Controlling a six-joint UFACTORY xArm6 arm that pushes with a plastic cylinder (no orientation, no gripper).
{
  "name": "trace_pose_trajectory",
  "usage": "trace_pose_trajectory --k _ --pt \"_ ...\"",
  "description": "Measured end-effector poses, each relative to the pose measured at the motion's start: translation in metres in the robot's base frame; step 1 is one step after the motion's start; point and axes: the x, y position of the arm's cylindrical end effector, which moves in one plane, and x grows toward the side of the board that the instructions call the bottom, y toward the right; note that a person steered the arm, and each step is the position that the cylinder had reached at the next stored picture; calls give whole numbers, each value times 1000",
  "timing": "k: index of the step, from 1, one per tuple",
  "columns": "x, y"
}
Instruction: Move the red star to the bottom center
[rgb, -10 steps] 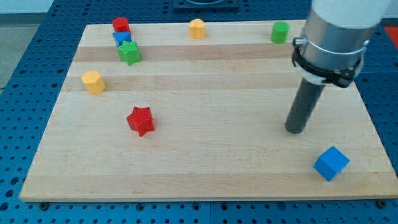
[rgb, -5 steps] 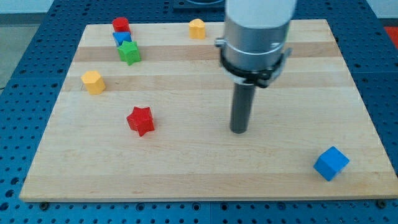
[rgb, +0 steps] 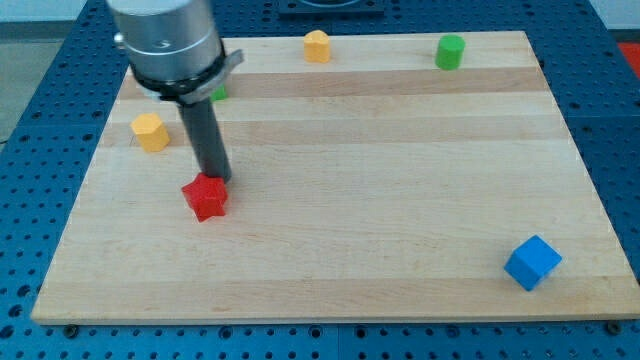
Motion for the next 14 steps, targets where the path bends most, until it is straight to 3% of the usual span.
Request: trace_pose_trajectory --k 3,4,6,8,10,12,14 --pt "38 -61" --pt "42 -47" --pt "38 47" --pt "51 100" --pt "59 43" --pt "93 119" --pt "101 130"
